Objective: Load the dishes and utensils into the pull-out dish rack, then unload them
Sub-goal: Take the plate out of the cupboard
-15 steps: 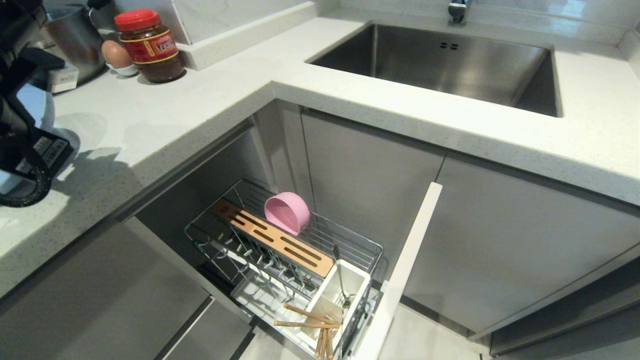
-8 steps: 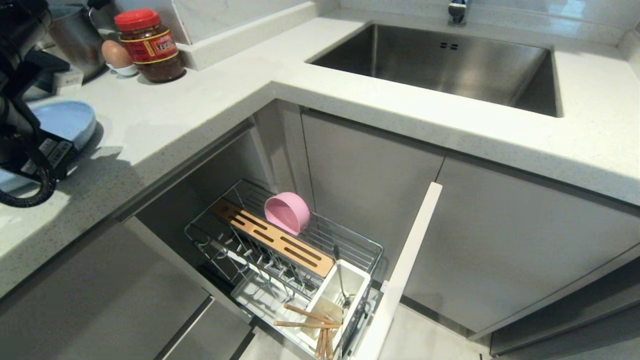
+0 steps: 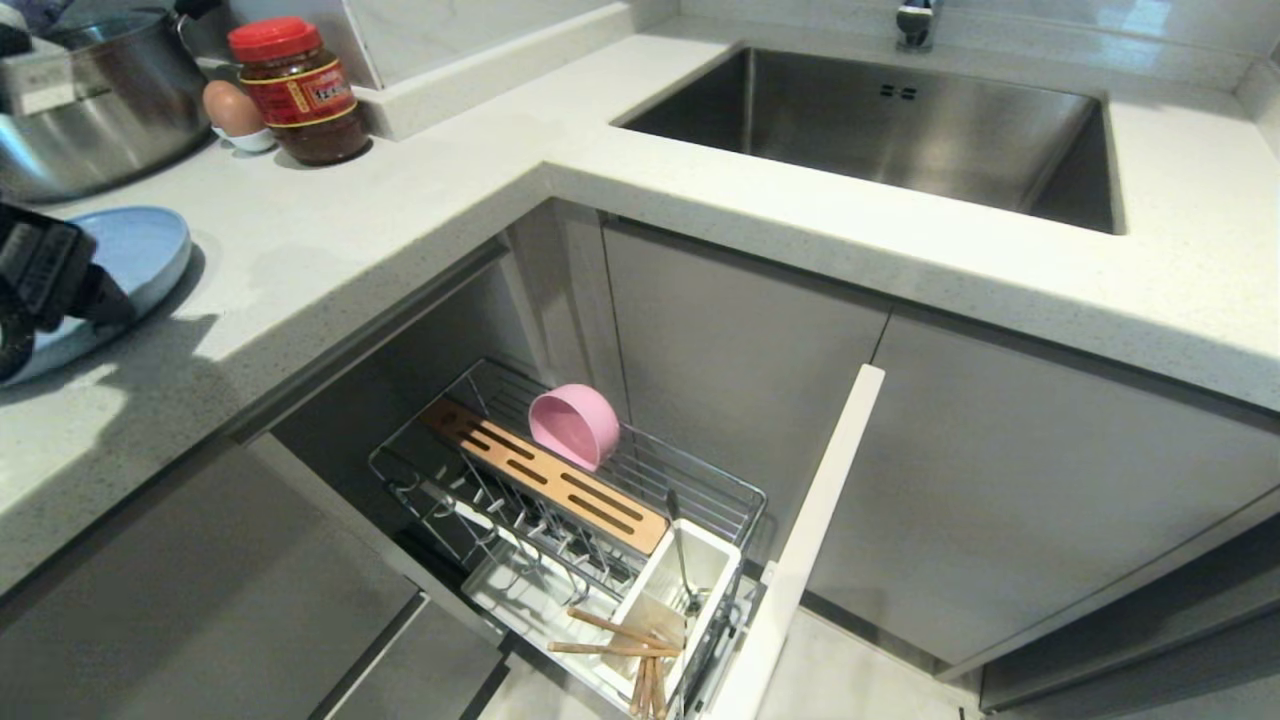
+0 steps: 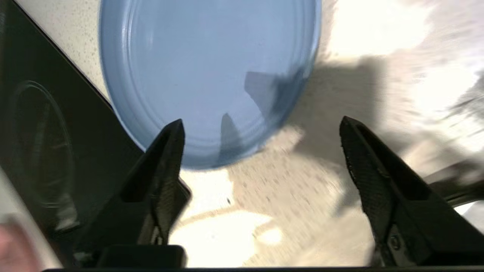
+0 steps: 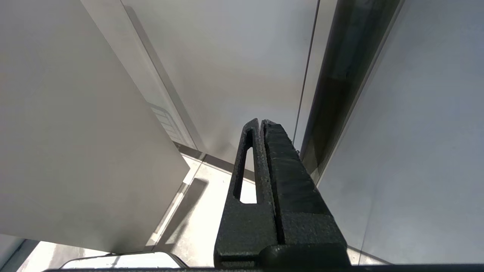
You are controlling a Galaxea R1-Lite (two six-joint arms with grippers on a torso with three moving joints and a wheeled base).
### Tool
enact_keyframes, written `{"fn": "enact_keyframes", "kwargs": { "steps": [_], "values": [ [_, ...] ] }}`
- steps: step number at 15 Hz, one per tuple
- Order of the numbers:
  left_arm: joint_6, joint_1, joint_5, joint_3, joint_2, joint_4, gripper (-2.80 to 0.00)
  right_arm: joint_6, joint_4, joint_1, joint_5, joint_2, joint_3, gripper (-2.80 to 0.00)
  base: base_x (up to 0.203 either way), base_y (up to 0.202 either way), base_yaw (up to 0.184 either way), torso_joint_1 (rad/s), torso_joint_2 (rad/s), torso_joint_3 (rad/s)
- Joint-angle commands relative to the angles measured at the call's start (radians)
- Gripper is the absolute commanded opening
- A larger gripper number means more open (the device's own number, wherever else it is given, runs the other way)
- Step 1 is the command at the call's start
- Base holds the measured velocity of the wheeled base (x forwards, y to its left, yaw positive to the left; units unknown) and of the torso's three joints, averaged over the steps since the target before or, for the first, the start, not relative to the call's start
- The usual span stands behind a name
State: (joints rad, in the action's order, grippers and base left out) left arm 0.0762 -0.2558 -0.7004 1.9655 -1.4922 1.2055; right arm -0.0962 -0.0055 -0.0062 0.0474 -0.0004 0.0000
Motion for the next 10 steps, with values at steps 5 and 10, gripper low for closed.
{"fn": "enact_keyframes", "kwargs": {
  "steps": [5,10],
  "values": [
    [-0.288,-0.093,0.278,-0.056,0.322,-0.238,0.00,0.000,-0.001,0.000,0.000,-0.003,0.000,-2.80,0.000,0.000,0.000,0.000,0.00,0.000],
    [-0.559,-0.111,0.433,-0.321,0.345,-0.711,-2.80,0.000,-0.001,0.000,0.000,-0.004,0.000,-2.80,0.000,0.000,0.000,0.000,0.00,0.000]
  ]
}}
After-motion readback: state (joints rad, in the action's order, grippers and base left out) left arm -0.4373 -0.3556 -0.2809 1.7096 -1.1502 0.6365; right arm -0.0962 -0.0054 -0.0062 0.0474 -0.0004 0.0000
